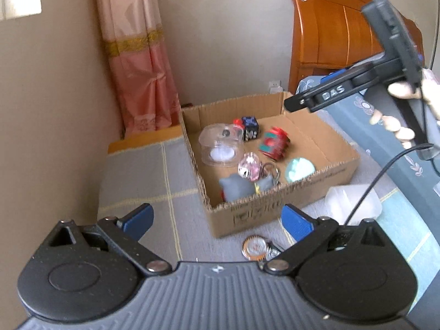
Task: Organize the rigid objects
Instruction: 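Carry the pink toy into the box and open the left gripper while the right drops the train in, then move the left gripper to the clear plastic jar while the right approaches the white plastic box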
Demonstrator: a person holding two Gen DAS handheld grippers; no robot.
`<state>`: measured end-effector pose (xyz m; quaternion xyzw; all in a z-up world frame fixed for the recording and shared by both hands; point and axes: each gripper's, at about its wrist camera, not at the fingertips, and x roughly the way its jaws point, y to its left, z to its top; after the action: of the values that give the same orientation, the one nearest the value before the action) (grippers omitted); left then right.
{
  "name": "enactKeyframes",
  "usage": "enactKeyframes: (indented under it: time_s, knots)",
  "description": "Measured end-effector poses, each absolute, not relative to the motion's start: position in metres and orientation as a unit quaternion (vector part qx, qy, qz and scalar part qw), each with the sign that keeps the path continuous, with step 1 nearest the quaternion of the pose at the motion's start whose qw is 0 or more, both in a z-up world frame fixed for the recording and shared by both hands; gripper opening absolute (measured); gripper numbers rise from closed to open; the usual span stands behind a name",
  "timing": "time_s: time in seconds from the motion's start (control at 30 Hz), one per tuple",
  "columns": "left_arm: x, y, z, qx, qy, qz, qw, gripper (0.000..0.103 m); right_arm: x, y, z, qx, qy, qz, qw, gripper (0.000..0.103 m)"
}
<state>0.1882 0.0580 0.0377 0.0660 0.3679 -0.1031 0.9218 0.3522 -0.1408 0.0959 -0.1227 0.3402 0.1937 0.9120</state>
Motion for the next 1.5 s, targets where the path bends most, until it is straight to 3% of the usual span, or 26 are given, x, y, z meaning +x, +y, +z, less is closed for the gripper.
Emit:
enactKeyframes:
  time_s: [0.43, 0.87, 1.5]
  knots:
    - [0.152, 0.056, 0.019, 0.066, 0.357, -0.088, 0.928, 0.099, 0.279, -0.154, 0.1, -0.113, 0.343, 0.159, 0.919, 0.103]
    - [0.127, 0.063, -0.034, 0.04, 0.381, -0.041, 0.923, 0.099, 0.179, -0.175, 0.038, -0.018, 0.333, 0.089, 0.938, 0.103]
    - [0.12, 0.11, -0.077, -0.014, 0.425, 0.012, 0.905, 0.099, 0.169, -0.172, 0.013, 0.01, 0.353, 0.058, 0.934, 0.103]
